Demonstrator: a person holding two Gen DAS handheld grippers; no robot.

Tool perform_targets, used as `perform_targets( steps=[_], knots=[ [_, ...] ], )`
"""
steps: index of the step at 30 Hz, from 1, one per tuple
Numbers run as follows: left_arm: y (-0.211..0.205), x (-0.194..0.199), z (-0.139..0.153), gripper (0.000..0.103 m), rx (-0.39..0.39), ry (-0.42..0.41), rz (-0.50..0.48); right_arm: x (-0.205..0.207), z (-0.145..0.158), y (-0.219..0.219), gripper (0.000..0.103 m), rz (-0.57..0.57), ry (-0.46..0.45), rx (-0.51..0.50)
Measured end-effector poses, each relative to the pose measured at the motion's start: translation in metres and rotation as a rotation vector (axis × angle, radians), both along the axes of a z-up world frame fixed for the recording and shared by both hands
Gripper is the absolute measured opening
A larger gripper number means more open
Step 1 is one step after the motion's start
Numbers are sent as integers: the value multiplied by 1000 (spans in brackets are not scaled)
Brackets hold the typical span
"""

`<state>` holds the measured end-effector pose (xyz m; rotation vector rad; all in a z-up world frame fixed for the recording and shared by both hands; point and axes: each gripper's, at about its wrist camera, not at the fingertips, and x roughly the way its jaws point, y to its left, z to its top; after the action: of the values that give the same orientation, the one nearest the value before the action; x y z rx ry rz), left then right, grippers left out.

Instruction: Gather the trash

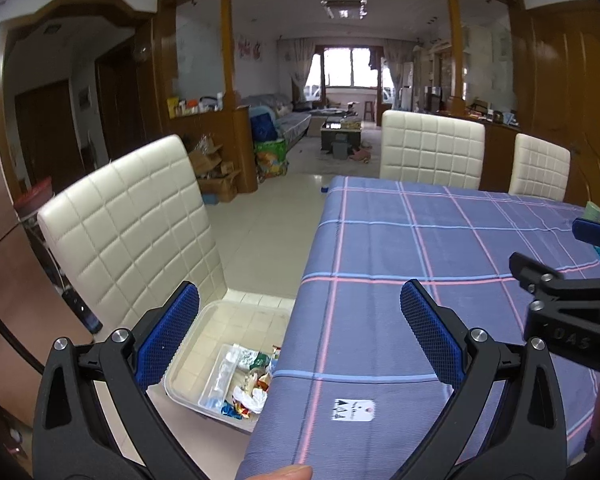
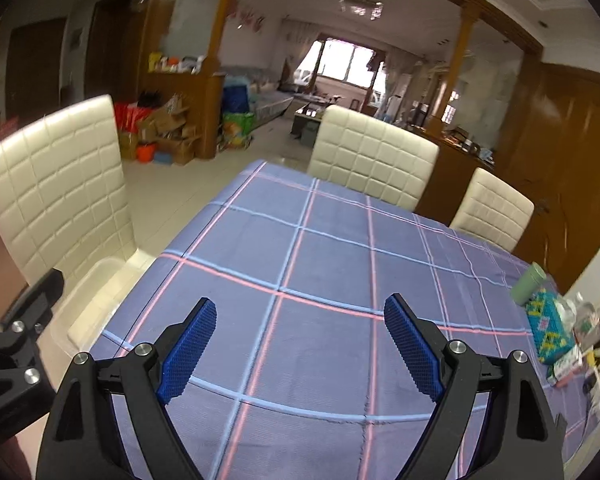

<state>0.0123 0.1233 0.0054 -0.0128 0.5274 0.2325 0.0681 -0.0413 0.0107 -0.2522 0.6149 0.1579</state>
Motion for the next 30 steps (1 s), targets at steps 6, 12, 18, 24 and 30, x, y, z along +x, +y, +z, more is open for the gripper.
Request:
perform_targets(
  steps=[6,12,18,24,30],
  knots=[
    [-19,1,6,99,-58,14,-79,-11,12,-26,84,-17,-18,55],
    [-29,-2,11,99,-78,7,-71,-21,19,-44,84,-50,-58,88],
    [-45,-6,16,99,-43,-24,-79,-25,20,-59,84,-59,-66,107],
    [-58,-6,17,99,-18,-30,-87,-28,20,-68,84,-71,-68,116],
    [-63,-3,15,99,-14,-18,-92,-30,21,-72,84,-72,-75,124]
  ],
)
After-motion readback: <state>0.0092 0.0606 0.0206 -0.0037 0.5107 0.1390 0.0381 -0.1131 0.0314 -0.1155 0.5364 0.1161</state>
